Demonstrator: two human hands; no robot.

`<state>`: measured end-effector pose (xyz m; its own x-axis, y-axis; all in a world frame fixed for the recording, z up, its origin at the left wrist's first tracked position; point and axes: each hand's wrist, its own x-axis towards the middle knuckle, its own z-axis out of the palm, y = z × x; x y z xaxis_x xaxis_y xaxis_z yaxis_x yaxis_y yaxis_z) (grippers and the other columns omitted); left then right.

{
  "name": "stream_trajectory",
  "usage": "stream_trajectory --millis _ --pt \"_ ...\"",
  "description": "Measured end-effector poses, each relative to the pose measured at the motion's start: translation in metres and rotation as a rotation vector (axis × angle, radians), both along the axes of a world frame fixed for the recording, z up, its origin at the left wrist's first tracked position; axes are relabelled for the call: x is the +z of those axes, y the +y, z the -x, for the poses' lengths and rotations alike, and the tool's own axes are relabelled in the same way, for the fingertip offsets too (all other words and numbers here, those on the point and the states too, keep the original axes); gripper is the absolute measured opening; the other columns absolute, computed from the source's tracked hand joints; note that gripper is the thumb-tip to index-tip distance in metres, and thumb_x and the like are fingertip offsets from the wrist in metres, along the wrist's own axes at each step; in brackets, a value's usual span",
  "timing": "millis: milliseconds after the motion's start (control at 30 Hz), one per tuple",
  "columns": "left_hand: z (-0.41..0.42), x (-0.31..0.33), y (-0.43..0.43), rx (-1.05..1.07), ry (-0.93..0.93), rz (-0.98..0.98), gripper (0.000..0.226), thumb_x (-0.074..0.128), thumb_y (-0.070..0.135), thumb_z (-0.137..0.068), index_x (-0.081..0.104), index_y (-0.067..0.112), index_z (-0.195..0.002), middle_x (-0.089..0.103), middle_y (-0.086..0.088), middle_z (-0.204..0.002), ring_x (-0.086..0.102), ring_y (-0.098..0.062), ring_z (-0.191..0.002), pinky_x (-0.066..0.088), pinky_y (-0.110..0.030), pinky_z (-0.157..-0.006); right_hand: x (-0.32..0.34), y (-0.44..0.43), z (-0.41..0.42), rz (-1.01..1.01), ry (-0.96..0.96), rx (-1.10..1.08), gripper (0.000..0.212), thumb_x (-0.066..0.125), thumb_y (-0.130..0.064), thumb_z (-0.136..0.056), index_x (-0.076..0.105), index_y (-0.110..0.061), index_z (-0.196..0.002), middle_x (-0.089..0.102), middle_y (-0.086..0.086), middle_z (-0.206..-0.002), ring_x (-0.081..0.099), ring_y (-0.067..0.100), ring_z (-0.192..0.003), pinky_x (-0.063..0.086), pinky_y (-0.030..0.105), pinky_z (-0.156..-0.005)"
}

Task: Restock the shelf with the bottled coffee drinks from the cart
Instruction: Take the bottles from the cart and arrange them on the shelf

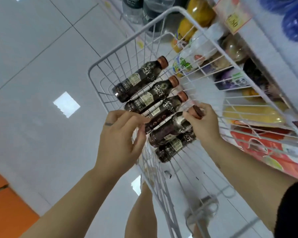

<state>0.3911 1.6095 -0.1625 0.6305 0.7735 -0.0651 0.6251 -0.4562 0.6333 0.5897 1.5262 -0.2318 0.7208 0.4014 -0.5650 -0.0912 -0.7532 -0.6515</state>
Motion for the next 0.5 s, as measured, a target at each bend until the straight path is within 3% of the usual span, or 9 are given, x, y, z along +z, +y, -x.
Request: stream_trajectory --millis 67,133,200,267,300,333,400,500 --pt "-0.003 0.007 -0.002 -0.012 0.117 -0.003 0.019 0.062 0.019 -0.085 0.066 0.020 -0.103 0.066 0.004 -0.101 0.042 -0.018 -0.102 0.033 -0.028 -0.085 0.032 -0.004 0.002 -0.081 -0.100 0.158 0.040 0.080 -0.018 -0.071 0.054 -0.031 -0.099 0.064 0.002 -0.099 0.062 0.018 -0.091 0.049 0.027 -0.085" --pt "-0.009 0.016 -0.007 -0.020 0.293 0.020 0.038 0.075 0.018 -0.077 0.063 0.019 -0.114 0.063 -0.003 -0.113 0.046 -0.027 -0.113 0.033 -0.047 -0.097 0.071 0.001 -0.001 -0.146 -0.184 0.240 0.040 0.082 -0.023 -0.068 0.053 -0.037 -0.092 0.064 0.002 -0.100 0.061 0.016 -0.090 0.047 0.018 -0.080" --pt "-0.019 0.029 -0.013 -0.023 0.408 0.084 0.060 0.074 0.034 -0.076 0.050 0.024 -0.130 0.053 -0.002 -0.129 0.040 -0.030 -0.129 0.009 -0.062 -0.107 0.112 0.012 -0.007 -0.229 -0.209 0.246 0.035 0.082 -0.026 -0.067 0.056 -0.035 -0.089 0.067 -0.003 -0.094 0.063 0.013 -0.085 0.050 0.017 -0.076" --pt "-0.029 0.039 -0.016 -0.070 0.360 0.091 0.076 0.067 0.050 -0.075 0.036 0.027 -0.140 0.047 0.000 -0.138 0.036 -0.026 -0.135 -0.002 -0.060 -0.108 0.146 0.026 -0.011 -0.345 -0.181 0.256 0.032 0.082 -0.023 -0.067 0.059 -0.033 -0.087 0.069 -0.010 -0.087 0.065 0.011 -0.081 0.053 0.021 -0.075" --pt "-0.035 0.045 -0.015 -0.093 0.301 0.098 0.080 0.065 0.053 -0.075 0.030 0.027 -0.142 0.046 0.001 -0.139 0.038 -0.024 -0.134 0.002 -0.058 -0.110 0.158 0.033 -0.011 -0.397 -0.163 0.265 0.032 0.082 -0.021 -0.068 0.059 -0.032 -0.087 0.069 -0.013 -0.083 0.065 0.010 -0.078 0.053 0.022 -0.074" --pt "-0.041 0.050 -0.012 -0.081 0.225 0.149 0.082 0.066 0.052 -0.075 0.026 0.030 -0.142 0.047 0.003 -0.137 0.043 -0.021 -0.129 0.016 -0.055 -0.113 0.169 0.040 -0.009 -0.438 -0.148 0.267 0.032 0.082 -0.020 -0.068 0.059 -0.031 -0.086 0.069 -0.017 -0.079 0.065 0.007 -0.076 0.053 0.020 -0.071" --pt "-0.049 0.061 -0.003 0.037 0.046 0.296 0.079 0.072 0.044 -0.074 0.024 0.039 -0.136 0.054 0.009 -0.127 0.056 -0.014 -0.112 0.047 -0.039 -0.095 0.182 0.053 -0.005 -0.504 -0.120 0.263 0.031 0.082 -0.019 -0.068 0.059 -0.030 -0.085 0.068 -0.020 -0.075 0.064 0.001 -0.073 0.049 0.016 -0.068" --pt "-0.046 0.072 0.011 0.160 -0.074 0.356 0.071 0.076 0.035 -0.072 0.032 0.044 -0.127 0.061 0.023 -0.104 0.063 -0.006 -0.092 0.053 -0.030 -0.075 0.186 0.064 0.000 -0.552 -0.013 0.243 0.033 0.077 -0.026 -0.071 0.059 -0.030 -0.098 0.067 -0.012 -0.088 0.066 0.001 -0.080 0.050 0.017 -0.072"
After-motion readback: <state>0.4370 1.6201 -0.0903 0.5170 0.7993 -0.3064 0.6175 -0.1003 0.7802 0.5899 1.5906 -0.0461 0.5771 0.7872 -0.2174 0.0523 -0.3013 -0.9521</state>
